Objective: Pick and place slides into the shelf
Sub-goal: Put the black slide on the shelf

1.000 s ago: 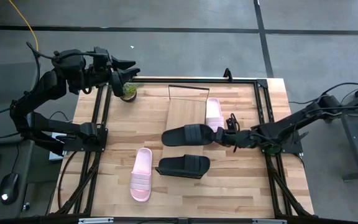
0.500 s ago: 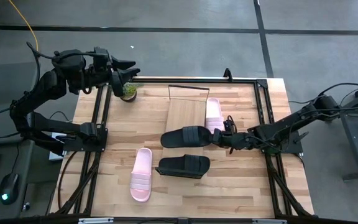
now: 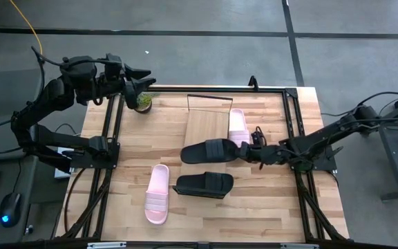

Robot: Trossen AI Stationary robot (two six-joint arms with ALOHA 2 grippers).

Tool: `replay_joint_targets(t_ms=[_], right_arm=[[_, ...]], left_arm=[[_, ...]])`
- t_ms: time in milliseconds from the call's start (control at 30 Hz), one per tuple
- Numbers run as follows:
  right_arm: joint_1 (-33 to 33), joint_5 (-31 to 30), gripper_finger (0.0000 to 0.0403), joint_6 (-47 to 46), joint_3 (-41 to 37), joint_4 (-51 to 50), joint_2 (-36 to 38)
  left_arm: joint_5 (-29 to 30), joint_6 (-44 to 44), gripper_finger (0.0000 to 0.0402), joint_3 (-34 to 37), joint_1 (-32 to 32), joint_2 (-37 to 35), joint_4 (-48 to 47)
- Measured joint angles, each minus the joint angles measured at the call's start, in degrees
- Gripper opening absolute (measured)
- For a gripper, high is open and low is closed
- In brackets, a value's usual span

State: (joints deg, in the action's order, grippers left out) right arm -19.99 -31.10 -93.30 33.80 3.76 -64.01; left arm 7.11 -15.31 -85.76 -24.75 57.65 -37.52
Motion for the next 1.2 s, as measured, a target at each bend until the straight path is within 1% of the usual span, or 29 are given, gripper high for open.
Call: replay_joint_targets(t_ms=[167,267,400,467,600,667,933,1000,1100,1167,1200], right_arm=[[0.00,-0.57,0.0044,0.80,-0.02,-5.96,5.88],[0.00,-3.64,0.0044,0.82,-0.02,-7.49,9.14],[0.02,-6.90,0.0044,0.82,-0.02,-6.96,11.90],[0.02,-5.95,0.0044,1.98,-0.02,-7.12,12.47],[0.06,-0.18,0.0044,3.36,-0.02,-9.11,12.74],[0.06,0.84,0.0044,3.34,-0.02,-9.46,12.67],[0.11,0.37,0.0044,1.80,-0.02,-10.91,12.61],[0.11,-0.61,0.0044,-0.65,-0.02,-13.04,12.61],[0.11,-0.32,0.0044,-3.16,-0.03,-16.33,12.67],[0.00,-0.06,0.0044,-4.14,-0.09,-16.78,12.74],[-0.02,-0.12,0.0044,-4.48,-0.69,-15.26,12.81]], left_arm=[[0.00,0.00,0.0179,0.00,0.00,0.00,0.02],[0.00,0.02,0.0179,0.00,0.01,0.00,0.02],[-0.02,0.02,0.0179,0.00,0.00,0.00,0.04],[0.00,0.02,0.0179,0.00,0.00,0.00,0.04],[0.00,1.00,0.0179,0.01,0.01,0.51,0.45],[0.00,1.40,0.0179,0.07,0.02,0.88,0.49],[0.00,1.53,0.0179,0.04,0.01,2.64,0.68],[0.00,1.55,0.0179,0.04,0.00,2.71,0.55],[0.00,1.55,0.0179,0.04,0.01,2.82,0.92],[0.00,1.42,0.0179,0.04,0.02,2.89,0.90],[0.00,1.40,0.0179,0.04,0.02,2.79,0.90]])
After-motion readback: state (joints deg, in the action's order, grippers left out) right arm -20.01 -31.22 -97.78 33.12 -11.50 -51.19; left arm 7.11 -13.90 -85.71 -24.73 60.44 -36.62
